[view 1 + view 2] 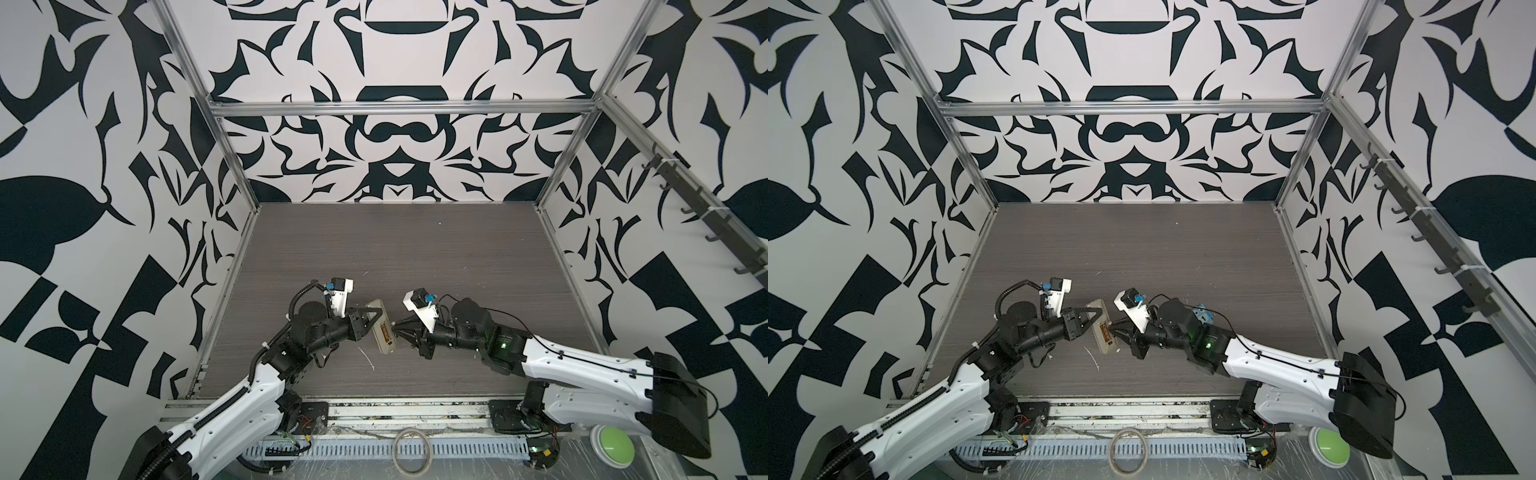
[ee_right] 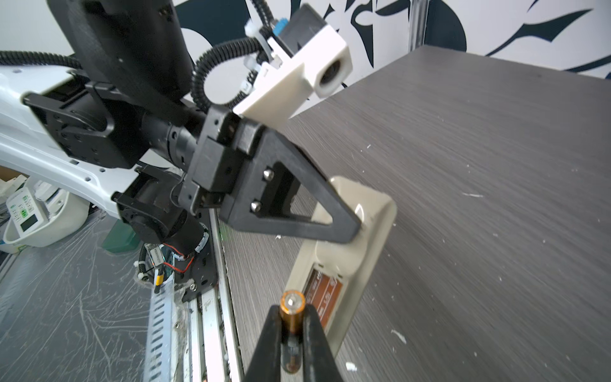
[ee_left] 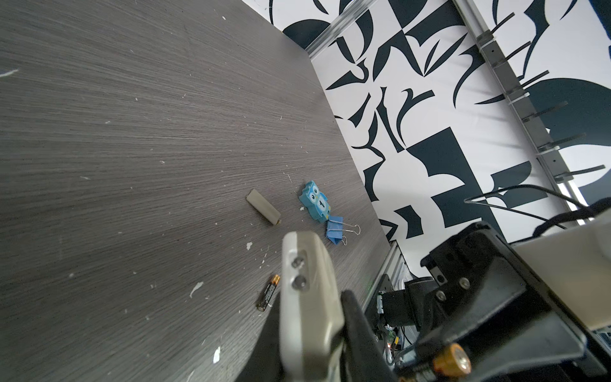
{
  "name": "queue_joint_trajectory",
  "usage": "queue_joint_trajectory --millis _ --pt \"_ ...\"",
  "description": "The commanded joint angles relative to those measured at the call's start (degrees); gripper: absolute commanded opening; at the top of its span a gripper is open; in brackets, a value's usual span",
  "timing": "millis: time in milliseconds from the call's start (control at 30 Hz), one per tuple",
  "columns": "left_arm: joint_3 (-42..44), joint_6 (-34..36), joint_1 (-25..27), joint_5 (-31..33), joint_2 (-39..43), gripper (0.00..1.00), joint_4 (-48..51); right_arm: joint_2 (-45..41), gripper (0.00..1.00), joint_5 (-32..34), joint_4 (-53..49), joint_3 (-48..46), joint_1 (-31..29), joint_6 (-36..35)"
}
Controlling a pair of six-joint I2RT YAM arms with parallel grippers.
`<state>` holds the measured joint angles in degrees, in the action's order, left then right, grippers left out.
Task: Load the batteries into the remote control
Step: 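Lift the battery and carry it to the remote held by the left gripper, then lower the battery into the open compartment with the right gripper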
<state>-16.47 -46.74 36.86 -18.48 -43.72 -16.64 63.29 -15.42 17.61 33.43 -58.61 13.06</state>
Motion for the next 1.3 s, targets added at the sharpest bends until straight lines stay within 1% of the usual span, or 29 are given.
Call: queue_joint_trajectory --millis 0,533,1000,1267 --pt "-2.2 -0.7 -0.1 -0.5 0.3 0.0 -0.5 1.1 0.0 -0.2 6.2 1.1 -0.3 -1.6" --pt "-1.4 -2.0 -0.1 0.5 -0.1 0.0 -2.6 5.4 0.0 1.8 13.4 -1.7 -0.3 -0.9" --pt "-1.2 -2.6 -0.1 0.7 0.5 0.0 -2.4 8.3 0.0 2.9 16.9 -3.3 -0.5 -0.5" --pt "-1.5 -2.6 -0.1 0.8 0.7 0.0 -2.0 9.7 0.0 3.9 17.3 -3.5 -0.5 -0.6"
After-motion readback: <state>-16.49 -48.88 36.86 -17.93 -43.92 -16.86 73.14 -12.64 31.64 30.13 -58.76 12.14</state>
